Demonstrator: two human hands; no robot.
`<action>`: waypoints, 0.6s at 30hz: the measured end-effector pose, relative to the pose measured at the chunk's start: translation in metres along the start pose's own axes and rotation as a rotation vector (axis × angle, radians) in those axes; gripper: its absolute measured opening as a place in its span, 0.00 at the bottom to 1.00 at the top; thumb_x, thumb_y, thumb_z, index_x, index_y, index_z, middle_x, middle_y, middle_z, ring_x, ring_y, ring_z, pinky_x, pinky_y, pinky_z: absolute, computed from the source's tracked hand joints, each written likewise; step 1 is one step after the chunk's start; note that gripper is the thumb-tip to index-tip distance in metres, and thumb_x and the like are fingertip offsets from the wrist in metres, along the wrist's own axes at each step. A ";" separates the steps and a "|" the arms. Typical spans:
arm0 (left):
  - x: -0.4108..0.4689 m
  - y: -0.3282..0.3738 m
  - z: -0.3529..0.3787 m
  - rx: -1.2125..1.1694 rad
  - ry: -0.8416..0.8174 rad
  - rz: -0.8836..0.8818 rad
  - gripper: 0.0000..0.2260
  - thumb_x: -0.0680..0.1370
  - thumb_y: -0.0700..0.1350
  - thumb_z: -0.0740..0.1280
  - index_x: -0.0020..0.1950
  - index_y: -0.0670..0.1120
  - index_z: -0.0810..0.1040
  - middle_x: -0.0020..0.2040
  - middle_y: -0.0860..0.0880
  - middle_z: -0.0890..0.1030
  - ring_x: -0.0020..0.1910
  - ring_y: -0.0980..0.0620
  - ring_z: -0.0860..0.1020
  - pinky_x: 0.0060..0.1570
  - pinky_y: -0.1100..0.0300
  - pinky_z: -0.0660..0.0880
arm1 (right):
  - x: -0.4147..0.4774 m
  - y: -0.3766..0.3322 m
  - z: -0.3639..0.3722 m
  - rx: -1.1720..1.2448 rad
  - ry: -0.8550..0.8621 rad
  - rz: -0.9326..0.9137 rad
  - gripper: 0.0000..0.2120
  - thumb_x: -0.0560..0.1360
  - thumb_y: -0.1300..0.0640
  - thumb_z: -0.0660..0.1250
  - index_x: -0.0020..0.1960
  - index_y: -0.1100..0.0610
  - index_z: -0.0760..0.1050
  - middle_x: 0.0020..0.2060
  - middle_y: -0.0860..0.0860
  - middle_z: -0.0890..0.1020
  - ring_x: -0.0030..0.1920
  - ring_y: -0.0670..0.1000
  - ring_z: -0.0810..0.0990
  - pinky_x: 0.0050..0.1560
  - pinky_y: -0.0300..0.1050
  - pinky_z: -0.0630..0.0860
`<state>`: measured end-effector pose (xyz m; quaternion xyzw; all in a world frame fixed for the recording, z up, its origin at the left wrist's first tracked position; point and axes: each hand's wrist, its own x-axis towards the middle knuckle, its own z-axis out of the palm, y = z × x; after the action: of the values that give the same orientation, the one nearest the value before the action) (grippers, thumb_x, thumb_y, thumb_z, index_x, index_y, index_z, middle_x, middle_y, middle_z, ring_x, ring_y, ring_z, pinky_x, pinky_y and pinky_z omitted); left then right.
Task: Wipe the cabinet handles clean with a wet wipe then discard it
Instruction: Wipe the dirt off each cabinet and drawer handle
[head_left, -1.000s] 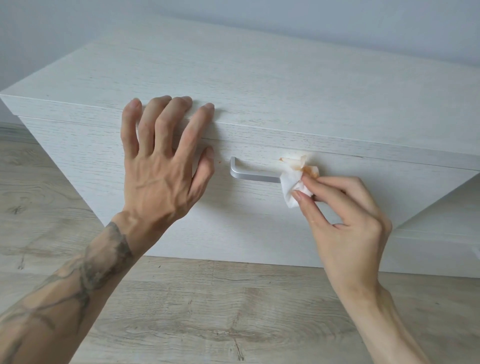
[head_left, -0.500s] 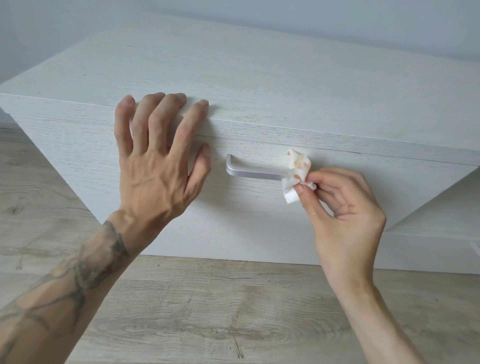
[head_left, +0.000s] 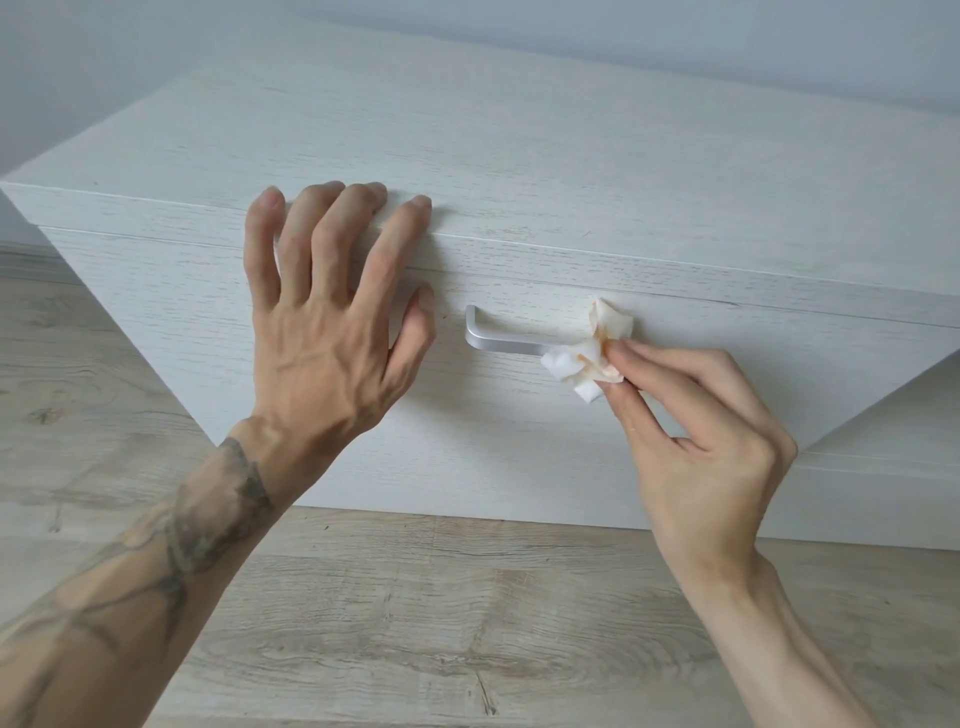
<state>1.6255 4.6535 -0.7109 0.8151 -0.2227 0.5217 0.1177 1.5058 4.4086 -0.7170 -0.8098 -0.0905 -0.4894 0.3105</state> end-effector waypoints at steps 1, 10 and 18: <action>0.000 0.000 0.000 -0.001 0.001 0.000 0.23 0.84 0.51 0.62 0.78 0.46 0.69 0.72 0.42 0.68 0.73 0.39 0.66 0.81 0.42 0.50 | -0.001 0.000 0.001 -0.023 0.018 -0.043 0.09 0.78 0.68 0.76 0.58 0.64 0.85 0.51 0.53 0.85 0.54 0.45 0.85 0.59 0.38 0.79; 0.001 0.001 0.001 -0.011 -0.004 -0.003 0.22 0.85 0.52 0.61 0.78 0.46 0.68 0.72 0.43 0.67 0.73 0.39 0.66 0.80 0.40 0.52 | 0.006 -0.028 0.031 -0.065 0.006 -0.183 0.05 0.79 0.68 0.74 0.54 0.66 0.87 0.45 0.58 0.86 0.46 0.56 0.84 0.52 0.45 0.80; 0.000 0.000 -0.002 0.012 0.011 0.010 0.20 0.86 0.46 0.58 0.78 0.44 0.71 0.71 0.39 0.74 0.72 0.38 0.70 0.80 0.39 0.56 | 0.022 -0.066 0.062 -0.105 -0.149 -0.154 0.08 0.77 0.72 0.72 0.53 0.63 0.87 0.42 0.57 0.82 0.42 0.60 0.80 0.44 0.55 0.79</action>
<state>1.6237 4.6540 -0.7101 0.8118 -0.2229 0.5281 0.1114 1.5335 4.4939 -0.6912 -0.8498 -0.1495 -0.4543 0.2216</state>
